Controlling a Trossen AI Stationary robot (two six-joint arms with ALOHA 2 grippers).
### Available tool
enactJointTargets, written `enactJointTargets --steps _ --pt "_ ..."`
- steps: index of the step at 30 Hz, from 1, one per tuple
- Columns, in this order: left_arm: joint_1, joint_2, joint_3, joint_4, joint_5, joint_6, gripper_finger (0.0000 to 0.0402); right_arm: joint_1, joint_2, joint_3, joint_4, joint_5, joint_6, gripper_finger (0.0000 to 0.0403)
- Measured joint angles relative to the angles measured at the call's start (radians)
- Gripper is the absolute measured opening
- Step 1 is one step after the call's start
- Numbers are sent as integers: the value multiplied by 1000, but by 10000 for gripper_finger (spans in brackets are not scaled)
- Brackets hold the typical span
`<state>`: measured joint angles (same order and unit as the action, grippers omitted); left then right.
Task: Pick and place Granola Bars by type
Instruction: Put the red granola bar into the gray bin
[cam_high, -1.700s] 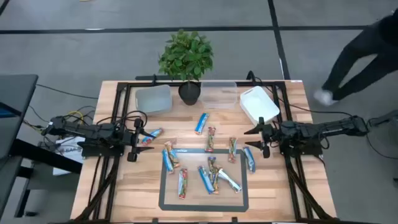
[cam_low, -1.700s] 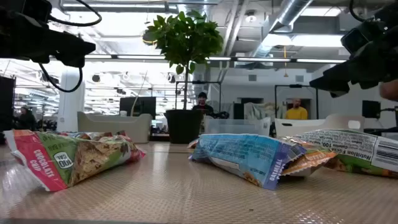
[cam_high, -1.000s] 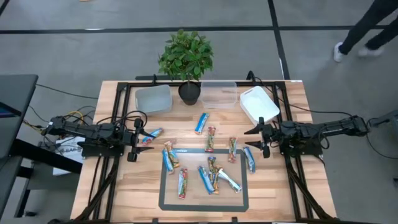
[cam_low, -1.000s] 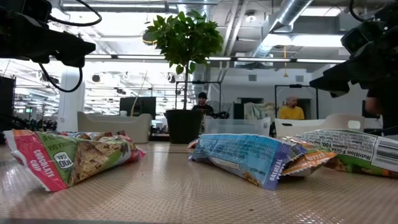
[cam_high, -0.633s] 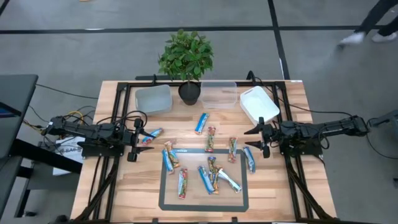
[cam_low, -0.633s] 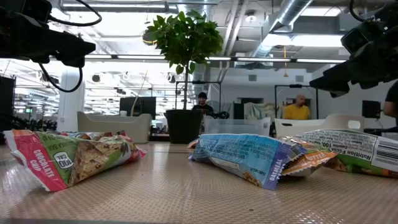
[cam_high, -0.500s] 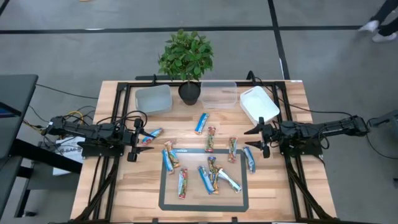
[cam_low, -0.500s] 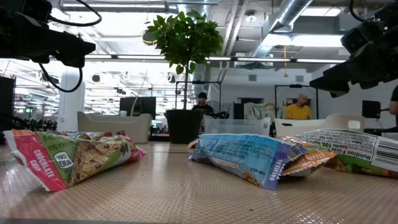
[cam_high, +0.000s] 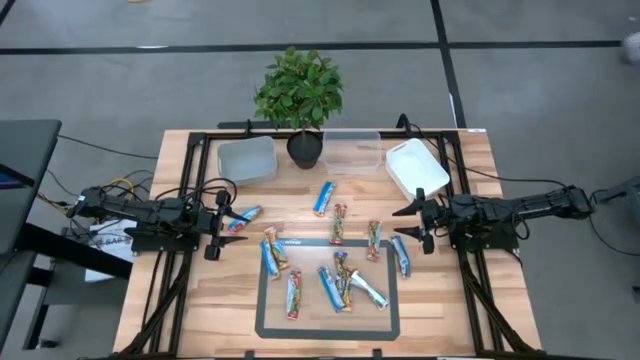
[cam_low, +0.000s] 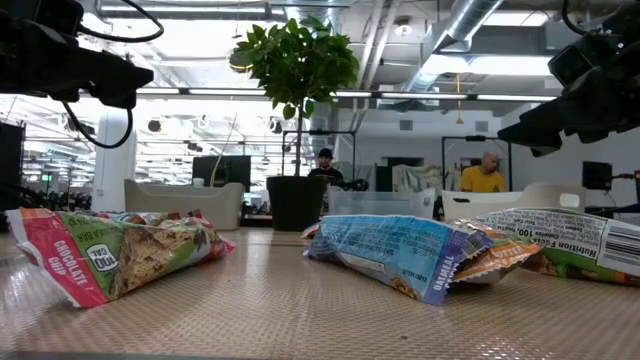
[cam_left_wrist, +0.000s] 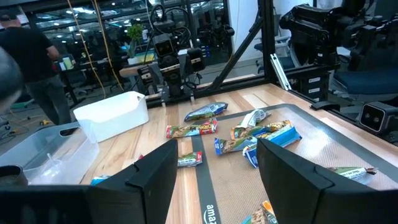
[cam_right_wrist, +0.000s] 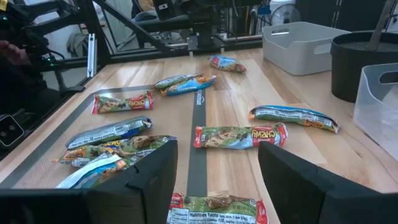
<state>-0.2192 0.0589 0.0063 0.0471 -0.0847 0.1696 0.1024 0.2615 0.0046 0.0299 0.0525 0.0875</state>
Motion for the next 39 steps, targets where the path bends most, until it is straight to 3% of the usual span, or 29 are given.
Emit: enactJointTargets --steps 5,13,17,25,33,39 --pt "0 35 0 -1 2 5 212 0 0 0 0 0 0 219" --pt "0 222 0 -2 -2 -120 212 0 0 0 0 0 0 219" --pt "0 330 7 6 -77 -126 212 0 0 0 0 0 0 219" --pt "0 631 247 -266 -311 -223 212 0 0 0 0 0 0 219" --pt "0 940 449 -484 -322 -514 212 0 0 0 0 0 0 219" --pt "16 1093 507 -608 -389 -646 212 0 0 0 0 0 0 219"
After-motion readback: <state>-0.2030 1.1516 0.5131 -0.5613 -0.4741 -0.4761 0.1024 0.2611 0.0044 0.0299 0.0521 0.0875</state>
